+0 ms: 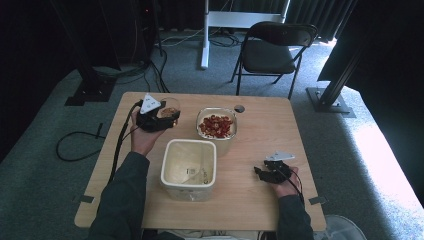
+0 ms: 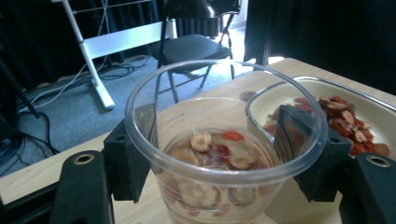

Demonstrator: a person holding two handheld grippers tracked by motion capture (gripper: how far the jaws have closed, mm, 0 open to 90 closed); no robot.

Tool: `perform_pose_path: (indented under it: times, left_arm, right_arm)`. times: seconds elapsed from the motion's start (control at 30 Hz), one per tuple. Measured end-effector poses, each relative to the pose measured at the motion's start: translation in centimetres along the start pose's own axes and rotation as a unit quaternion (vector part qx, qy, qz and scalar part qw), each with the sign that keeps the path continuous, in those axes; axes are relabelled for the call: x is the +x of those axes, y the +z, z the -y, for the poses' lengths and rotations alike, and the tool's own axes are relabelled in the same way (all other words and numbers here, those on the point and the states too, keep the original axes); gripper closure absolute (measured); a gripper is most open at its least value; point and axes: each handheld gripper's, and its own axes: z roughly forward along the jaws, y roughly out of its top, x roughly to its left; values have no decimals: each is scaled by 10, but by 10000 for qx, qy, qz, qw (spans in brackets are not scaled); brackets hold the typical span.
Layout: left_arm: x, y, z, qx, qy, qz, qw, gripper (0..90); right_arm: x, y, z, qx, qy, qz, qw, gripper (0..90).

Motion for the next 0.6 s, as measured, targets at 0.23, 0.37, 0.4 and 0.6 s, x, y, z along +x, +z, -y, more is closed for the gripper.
perform_pose_path:
  times: [0.23, 0.37, 0.4, 0.6]
  left_arm:
    - [2, -3, 3, -11, -56, -18, 10000, 315]
    - [4, -7, 5, -45, -114, 0, 9999, 315]
    - [4, -8, 6, -58, -102, -6, 9999, 316]
    - [3, -10, 9, -53, -125, 19, 9999, 317]
  right_arm:
    - [0, 0, 0, 2, 0, -2, 10000, 456]
    - [0, 0, 0, -1, 0, -3, 10000, 457]
    - [0, 0, 0, -1, 1, -4, 10000, 457]
    - [1, 0, 0, 1, -7, 2, 10000, 457]
